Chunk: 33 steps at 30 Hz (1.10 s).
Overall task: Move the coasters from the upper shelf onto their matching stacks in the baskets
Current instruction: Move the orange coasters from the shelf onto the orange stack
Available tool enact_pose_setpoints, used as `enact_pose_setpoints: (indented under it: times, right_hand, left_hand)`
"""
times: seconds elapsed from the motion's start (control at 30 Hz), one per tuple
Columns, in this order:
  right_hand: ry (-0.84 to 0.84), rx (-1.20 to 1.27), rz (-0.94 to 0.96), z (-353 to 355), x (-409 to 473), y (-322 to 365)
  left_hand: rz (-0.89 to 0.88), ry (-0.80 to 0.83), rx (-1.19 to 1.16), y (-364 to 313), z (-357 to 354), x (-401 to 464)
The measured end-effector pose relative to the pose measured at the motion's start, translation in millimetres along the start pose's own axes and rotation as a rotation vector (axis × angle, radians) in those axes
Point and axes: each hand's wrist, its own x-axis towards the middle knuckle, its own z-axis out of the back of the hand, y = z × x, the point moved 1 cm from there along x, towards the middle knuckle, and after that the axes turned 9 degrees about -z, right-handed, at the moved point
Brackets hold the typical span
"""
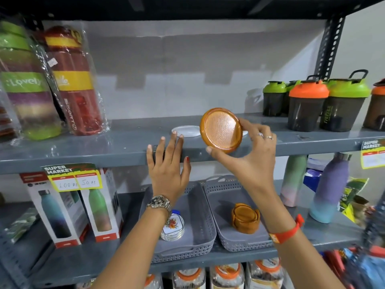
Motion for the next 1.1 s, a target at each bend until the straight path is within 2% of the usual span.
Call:
enact_pose_setpoints:
  times: [0.17, 0.27, 0.4, 0.5, 0.67, 1.0, 1.1]
  right_hand:
    - [0.131, 0.003, 0.045, 7, -38, -41]
    - [0.177, -0.053, 0.005, 2, -58, -79]
    - [0.218, -0.368, -0.161, -14, -67, -139]
    - [0.338, -0.678, -0.365, -28, -65, -183]
    - [0.485, -0.910, -0.579, -51, -60, -234]
    - [0.705, -1.042, -0.649, -78, -57, -264]
    - [0.624, -1.015, -0.629, -79, -59, -257]
  left_hand:
    - [-0.010, -0.020, 0.000, 1, -2, -1]
    - [-0.013, -0.053, 0.014, 2, -6, -1]
    - [-0.021, -0.088, 0.021, 2, -10, -2]
    - [-0.021, -0.113, 0.021, 3, -13, -2]
    - [-0.008, -0.142, 0.030, 3, -18, -3]
    - [-0.023, -0.199, 0.066, 4, -25, -3]
    - [-0.021, -0.203, 0.068, 5, -25, -3]
